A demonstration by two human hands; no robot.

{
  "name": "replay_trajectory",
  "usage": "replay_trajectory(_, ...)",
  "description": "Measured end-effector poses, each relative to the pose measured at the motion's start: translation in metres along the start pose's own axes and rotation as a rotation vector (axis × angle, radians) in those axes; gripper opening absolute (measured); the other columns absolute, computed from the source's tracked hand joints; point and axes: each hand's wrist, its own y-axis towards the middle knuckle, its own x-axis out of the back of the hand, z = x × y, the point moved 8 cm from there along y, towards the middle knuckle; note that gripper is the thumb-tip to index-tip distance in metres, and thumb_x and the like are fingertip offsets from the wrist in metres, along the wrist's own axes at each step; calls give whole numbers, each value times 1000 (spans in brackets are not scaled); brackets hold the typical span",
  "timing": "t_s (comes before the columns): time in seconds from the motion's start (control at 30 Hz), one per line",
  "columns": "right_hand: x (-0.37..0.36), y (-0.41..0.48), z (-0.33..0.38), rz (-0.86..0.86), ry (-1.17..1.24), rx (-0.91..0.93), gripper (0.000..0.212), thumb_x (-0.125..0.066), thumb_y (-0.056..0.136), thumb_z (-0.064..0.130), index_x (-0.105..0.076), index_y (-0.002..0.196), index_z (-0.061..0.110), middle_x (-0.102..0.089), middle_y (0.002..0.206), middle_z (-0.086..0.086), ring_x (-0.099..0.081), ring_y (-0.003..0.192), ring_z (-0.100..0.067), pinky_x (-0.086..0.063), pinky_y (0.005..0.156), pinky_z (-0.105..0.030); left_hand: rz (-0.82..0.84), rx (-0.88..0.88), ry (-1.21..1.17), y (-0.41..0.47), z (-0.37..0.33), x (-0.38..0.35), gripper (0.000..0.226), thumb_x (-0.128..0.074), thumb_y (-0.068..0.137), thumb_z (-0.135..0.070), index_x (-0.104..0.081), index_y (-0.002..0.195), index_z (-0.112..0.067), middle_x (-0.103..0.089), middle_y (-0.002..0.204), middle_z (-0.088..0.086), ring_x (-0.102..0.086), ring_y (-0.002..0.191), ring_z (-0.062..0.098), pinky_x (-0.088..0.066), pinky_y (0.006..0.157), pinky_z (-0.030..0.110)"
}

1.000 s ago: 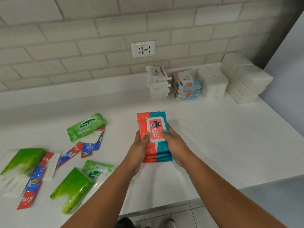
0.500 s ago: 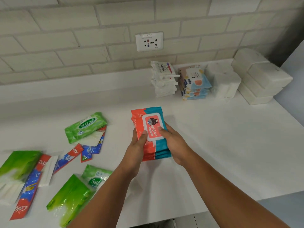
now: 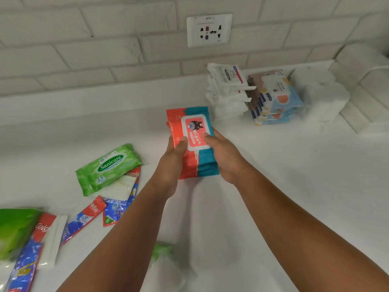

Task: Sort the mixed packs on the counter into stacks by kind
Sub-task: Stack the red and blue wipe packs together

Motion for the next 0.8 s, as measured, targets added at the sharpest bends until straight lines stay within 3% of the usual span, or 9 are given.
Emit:
replay_trajectory(0.37,-17,76,28,18,114,29,36,-54,97,45,-58,131,35,-74,110,-1,-73,98,-26,-56,93,-50,10,-20,-23,69,-37,13,37,-43,106,-41,-53,140,-28,-77,111,-2,-76,97,20,-61,74,32)
replay_trajectory(0.57,-16,103,39,16,163,37,33,-54,98,43,-62,127,30,-75,110,-4,-73,97,-29,-56,92,-52,13,-21,0,98,-48,15,37,-42,106,-45,-53,139,-32,-76,112,-4,-76,96,19,-61,84,38)
replay_trajectory(0.8,-13,129,51,-47,133,52,32,-55,97,45,-64,124,30,-75,107,-2,-74,95,-26,-57,91,-50,-4,-1,7,123,-58,15,33,-41,107,-44,-55,134,-33,-78,100,-10,-77,89,14,-61,67,28)
